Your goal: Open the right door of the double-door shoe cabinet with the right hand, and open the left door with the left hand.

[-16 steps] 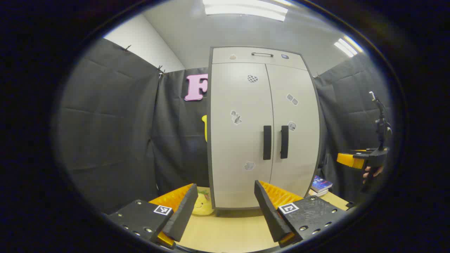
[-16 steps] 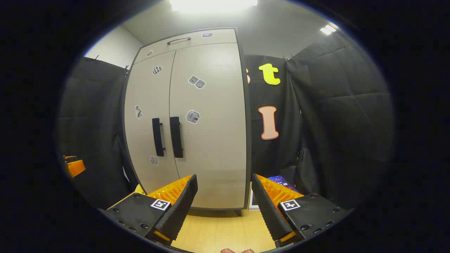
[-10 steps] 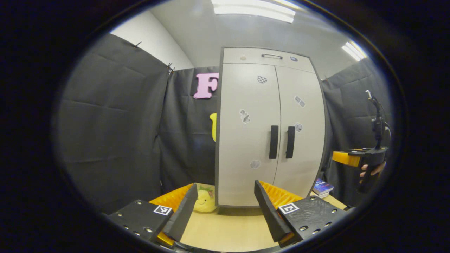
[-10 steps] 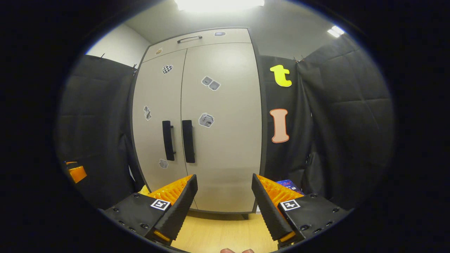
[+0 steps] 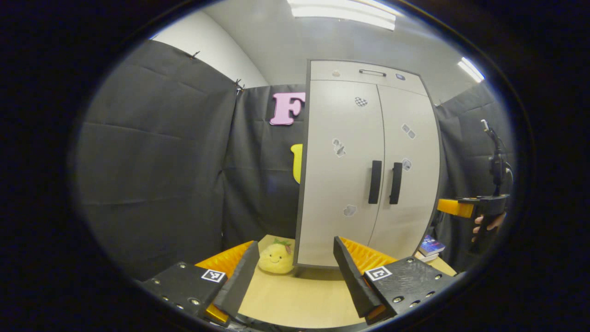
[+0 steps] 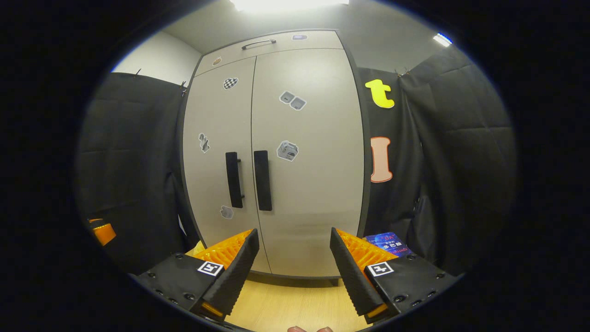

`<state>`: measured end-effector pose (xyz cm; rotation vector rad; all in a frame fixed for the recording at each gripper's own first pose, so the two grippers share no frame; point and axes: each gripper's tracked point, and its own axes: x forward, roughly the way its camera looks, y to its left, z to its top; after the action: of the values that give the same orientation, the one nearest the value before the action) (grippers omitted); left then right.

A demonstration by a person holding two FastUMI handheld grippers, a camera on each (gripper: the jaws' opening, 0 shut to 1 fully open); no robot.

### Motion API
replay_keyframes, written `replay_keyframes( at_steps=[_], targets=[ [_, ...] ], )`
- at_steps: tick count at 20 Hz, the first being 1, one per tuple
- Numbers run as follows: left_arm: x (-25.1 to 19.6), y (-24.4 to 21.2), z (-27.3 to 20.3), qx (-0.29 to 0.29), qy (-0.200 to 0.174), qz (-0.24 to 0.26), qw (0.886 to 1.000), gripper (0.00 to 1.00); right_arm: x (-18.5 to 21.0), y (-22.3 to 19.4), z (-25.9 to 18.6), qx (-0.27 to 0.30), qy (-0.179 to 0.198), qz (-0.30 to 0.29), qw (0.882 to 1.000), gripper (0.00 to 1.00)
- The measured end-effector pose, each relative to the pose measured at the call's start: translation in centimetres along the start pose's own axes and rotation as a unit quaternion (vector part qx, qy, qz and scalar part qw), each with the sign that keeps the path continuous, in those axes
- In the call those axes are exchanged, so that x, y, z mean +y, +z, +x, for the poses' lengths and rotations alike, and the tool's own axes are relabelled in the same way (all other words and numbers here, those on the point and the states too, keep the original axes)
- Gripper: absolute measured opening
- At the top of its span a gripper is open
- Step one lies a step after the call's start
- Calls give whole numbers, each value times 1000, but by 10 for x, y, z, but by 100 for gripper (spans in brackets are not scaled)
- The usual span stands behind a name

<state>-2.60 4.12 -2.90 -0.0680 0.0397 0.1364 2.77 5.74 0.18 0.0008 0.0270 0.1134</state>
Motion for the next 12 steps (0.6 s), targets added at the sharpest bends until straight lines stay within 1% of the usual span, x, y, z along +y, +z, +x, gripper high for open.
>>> replay_keyframes(
  at_steps=[6,12],
  targets=[
    [13,-19,4,5,10,-8,1000,94,17,14,16,-7,6,16,1000,97],
    [11,-35,14,16,-6,-24,1000,95,36,57,38,-38,8,17,999,96]
  ],
)
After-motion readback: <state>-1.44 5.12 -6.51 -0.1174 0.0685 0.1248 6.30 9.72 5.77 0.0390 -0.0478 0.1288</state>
